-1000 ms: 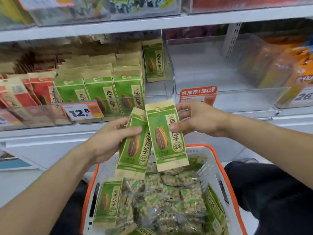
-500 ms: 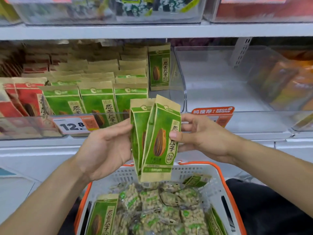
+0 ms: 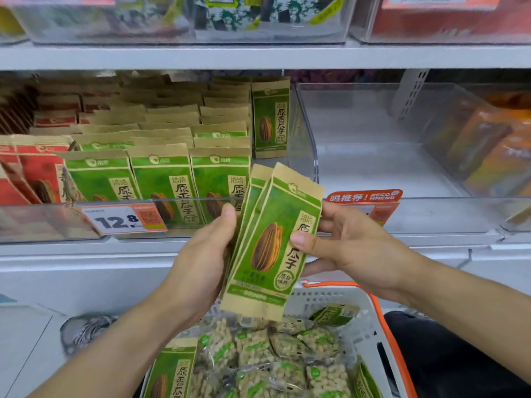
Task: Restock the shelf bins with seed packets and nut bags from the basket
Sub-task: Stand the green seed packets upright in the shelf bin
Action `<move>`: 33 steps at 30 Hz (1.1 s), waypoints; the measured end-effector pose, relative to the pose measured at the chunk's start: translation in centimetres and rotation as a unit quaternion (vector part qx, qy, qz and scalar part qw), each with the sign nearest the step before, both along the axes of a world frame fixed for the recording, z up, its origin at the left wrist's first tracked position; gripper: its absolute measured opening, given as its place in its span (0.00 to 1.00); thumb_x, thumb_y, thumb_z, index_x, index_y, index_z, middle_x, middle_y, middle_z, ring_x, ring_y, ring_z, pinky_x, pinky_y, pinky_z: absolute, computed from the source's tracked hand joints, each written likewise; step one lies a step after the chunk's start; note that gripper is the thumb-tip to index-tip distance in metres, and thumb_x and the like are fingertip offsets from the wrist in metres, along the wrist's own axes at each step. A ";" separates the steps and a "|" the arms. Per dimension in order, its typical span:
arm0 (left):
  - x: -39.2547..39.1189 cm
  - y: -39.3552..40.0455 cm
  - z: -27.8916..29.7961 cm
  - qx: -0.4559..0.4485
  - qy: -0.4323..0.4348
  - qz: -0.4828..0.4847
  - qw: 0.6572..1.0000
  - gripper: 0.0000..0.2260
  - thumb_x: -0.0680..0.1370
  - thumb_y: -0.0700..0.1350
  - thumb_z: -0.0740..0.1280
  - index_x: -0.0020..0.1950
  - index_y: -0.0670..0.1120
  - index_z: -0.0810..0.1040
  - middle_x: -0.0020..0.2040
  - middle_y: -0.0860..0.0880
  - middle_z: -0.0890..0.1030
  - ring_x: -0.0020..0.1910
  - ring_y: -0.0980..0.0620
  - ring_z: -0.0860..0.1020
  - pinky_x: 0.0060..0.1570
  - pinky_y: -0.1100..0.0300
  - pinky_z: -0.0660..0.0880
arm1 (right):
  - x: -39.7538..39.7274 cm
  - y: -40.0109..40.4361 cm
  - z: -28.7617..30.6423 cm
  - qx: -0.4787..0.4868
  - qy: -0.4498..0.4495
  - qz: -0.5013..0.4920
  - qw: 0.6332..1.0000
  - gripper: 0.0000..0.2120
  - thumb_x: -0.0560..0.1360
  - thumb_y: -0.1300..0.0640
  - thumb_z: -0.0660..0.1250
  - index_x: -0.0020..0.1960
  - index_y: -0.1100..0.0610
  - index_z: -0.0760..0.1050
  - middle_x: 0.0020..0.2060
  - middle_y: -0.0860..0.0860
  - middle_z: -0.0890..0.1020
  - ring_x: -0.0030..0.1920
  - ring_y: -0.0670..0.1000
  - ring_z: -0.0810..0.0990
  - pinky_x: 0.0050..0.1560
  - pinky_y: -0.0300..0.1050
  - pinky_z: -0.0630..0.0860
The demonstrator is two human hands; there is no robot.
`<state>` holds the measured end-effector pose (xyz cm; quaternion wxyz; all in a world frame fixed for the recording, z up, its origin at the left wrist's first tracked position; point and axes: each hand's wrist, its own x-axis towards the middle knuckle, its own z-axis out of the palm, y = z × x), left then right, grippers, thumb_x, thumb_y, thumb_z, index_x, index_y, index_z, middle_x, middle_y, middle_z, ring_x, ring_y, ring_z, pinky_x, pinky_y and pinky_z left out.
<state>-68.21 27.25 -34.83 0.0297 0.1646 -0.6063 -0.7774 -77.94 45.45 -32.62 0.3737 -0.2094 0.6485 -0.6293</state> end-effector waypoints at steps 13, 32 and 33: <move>1.8 -0.7 0.9 -0.169 0.046 -0.155 0.972 0.25 0.71 0.41 0.74 0.66 0.47 0.71 0.58 0.49 0.83 0.58 0.51 0.82 0.56 0.56 0.79 | -2.1 1.7 2.0 0.021 0.067 0.036 0.997 0.26 0.65 0.67 0.75 0.62 0.62 0.76 0.55 0.58 0.85 0.56 0.57 0.84 0.55 0.46 0.81; 3.3 -0.2 1.6 -0.349 0.101 -0.188 0.912 0.19 0.79 0.64 0.57 0.69 0.64 0.64 0.61 0.62 0.78 0.59 0.60 0.78 0.54 0.48 0.78 | 0.4 1.1 3.3 0.024 0.322 -0.058 0.945 0.18 0.61 0.47 0.81 0.43 0.55 0.80 0.36 0.52 0.86 0.35 0.51 0.85 0.33 0.45 0.81; 3.4 -0.1 1.5 -0.354 0.096 -0.196 0.909 0.19 0.79 0.65 0.57 0.69 0.65 0.64 0.61 0.63 0.78 0.59 0.61 0.78 0.54 0.48 0.78 | 0.2 1.3 3.3 0.044 0.326 -0.046 0.943 0.18 0.62 0.43 0.81 0.42 0.53 0.80 0.36 0.52 0.85 0.35 0.52 0.85 0.32 0.47 0.81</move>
